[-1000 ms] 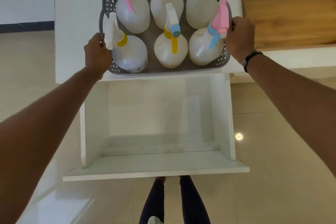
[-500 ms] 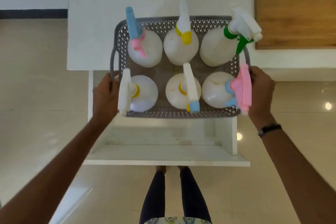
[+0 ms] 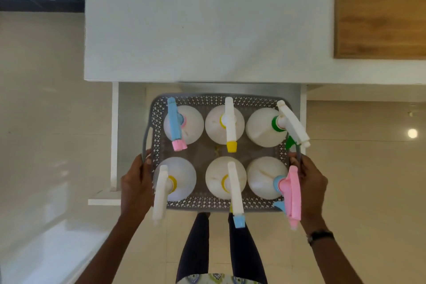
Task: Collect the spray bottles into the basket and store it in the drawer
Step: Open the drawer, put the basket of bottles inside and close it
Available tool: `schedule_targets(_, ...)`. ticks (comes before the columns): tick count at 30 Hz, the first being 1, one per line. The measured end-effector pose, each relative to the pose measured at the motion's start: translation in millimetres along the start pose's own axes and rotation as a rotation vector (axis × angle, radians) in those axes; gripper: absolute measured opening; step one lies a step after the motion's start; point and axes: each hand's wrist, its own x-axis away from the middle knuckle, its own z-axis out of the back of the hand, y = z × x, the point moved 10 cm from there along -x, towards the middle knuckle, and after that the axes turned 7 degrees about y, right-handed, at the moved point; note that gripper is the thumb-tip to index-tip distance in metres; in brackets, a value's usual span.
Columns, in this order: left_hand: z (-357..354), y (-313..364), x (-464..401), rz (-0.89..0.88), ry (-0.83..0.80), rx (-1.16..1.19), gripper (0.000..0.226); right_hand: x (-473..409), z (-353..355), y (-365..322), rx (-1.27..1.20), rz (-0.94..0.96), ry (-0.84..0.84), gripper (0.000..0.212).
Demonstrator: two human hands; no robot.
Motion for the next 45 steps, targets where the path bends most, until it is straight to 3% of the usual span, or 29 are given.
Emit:
schedule_targets(10, -75.9, -73.8, -68.7, 0.216, 0.018, 0.055, 0.027, -44.3, -99.7, 50.9, -0.112, -0.089, -0.104, 0.015)
schedule_targets(18, -115.7, -126.7, -110.2, 0.342, 0.098, 0.08, 0.03, -64.4, -167.6, 93.7, -0.059, -0.039, -0.065, 0.019)
schedule_targets(33, -138.7, -120.6, -144.0, 0.253, 0.058, 0.015, 0.032, -77.9, -191.8, 104.5, -0.069, -0.024, -0.107, 0.018)
schedule_targets(38, -141.5, -120.5, -146.1, 0.264, -0.049, -0.091, 0.035, -80.1, -191.9, 93.6, 0.002, 0.0, -0.182, 0.016)
schedule_targets(42, -137.1, -119.9, -137.7, 0.218, -0.187, -0.236, 0.034, -76.0, -190.8, 90.6, 0.156, -0.029, -0.331, 0.022)
schedule_targets(45, -119.3, -119.0, -123.9, 0.178, -0.164, -0.25, 0.046, -58.8, -169.9, 92.1, 0.21, -0.11, -0.318, 0.037)
